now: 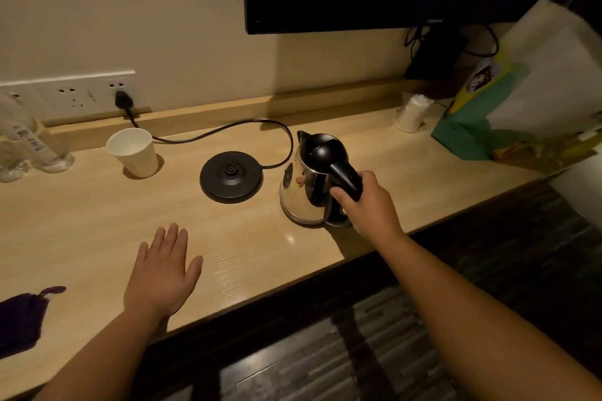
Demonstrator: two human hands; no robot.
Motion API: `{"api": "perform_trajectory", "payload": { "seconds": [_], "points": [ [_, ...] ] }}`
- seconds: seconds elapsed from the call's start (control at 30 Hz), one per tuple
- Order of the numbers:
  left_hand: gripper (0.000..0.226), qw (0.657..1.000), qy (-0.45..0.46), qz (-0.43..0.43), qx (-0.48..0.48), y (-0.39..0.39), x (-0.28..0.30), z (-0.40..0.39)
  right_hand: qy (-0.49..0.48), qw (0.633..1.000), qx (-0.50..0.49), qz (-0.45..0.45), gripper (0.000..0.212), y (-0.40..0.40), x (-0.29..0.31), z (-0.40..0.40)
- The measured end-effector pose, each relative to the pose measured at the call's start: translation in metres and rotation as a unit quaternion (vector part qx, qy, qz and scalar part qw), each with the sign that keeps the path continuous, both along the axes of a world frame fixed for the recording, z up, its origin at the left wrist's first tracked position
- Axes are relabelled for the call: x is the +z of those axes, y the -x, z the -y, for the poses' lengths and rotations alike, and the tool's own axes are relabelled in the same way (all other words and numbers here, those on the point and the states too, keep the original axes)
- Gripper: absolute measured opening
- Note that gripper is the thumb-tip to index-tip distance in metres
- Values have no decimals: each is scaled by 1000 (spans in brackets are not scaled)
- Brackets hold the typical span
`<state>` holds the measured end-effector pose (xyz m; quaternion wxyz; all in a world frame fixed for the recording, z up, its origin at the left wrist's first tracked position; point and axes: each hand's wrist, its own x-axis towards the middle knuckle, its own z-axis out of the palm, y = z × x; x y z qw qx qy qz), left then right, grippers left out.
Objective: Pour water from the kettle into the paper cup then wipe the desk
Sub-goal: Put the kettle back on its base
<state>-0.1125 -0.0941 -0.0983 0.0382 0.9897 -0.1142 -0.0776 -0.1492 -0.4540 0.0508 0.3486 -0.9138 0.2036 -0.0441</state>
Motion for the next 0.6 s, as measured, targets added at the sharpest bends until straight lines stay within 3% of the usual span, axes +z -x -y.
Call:
{"api": "perform_trajectory", "payload": {
  "seconds": [0.07,0.17,0.6],
  "points": [
    [79,1000,2,5,1,0,0,0,-93,995,-30,33,39,-1,-3,-3],
    [80,1000,10,9,1,1,0,0,-149,986,-52,58,38,-1,-5,-6],
    [81,1000,12,8,2,1,-2,-1,-154,984,-45,80,34,-3,-2,-10]
  ]
}}
